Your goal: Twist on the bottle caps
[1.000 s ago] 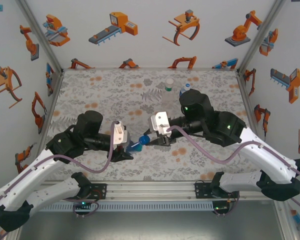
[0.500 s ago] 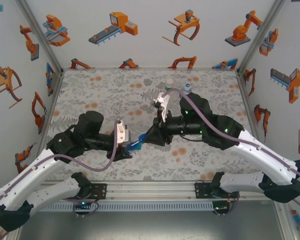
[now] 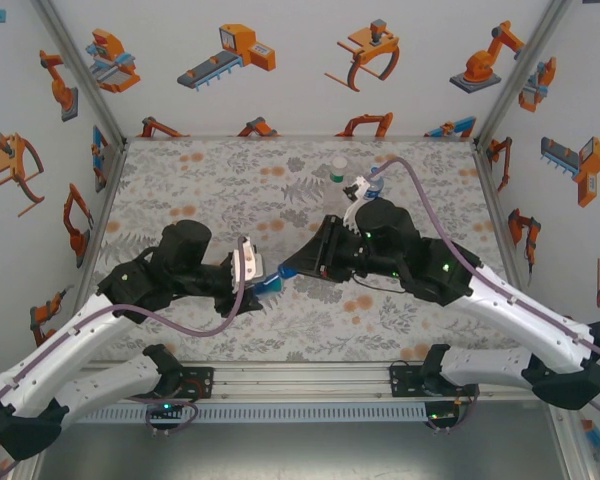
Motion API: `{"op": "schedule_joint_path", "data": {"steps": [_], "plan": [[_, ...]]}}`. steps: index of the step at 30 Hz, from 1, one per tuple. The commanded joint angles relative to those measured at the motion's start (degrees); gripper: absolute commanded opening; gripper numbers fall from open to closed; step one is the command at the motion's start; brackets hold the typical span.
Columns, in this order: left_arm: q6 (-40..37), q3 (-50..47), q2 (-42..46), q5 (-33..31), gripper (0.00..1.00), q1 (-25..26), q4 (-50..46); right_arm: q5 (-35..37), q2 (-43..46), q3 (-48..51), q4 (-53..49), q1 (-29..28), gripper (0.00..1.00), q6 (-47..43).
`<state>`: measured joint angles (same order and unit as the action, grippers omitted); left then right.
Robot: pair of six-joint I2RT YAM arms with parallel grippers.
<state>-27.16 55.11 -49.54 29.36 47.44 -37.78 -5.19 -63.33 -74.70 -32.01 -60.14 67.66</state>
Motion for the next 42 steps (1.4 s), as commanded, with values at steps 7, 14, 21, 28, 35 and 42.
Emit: {"op": "schedule_joint_path", "data": {"steps": [7,14,21,28,35,42], "plan": [[-0.63,0.26,1.74,3.07,0.02,0.46,4.27,-0.88,2.46,-6.01,2.52,-0.06,0.49,-30.23],[-0.3,0.37,2.22,5.26,0.02,0.46,2.77,-14.08,2.87,-9.77,-0.26,0.03,0.52,-65.22],[0.24,0.61,3.46,8.39,0.02,0.46,2.12,-27.47,-1.71,-16.23,-12.18,0.01,0.53,-93.42],[0.93,0.87,3.93,10.09,0.02,0.46,1.41,-29.34,-4.19,-16.65,-10.64,0.0,0.53,-98.33],[1.12,0.74,4.13,10.15,0.02,0.46,1.34,-31.84,-4.83,-15.16,-7.96,-0.15,0.51,-97.99],[1.08,0.76,4.36,10.06,0.02,0.45,1.07,-33.37,-6.05,-14.98,-6.94,-0.21,0.49,-96.89]]}}
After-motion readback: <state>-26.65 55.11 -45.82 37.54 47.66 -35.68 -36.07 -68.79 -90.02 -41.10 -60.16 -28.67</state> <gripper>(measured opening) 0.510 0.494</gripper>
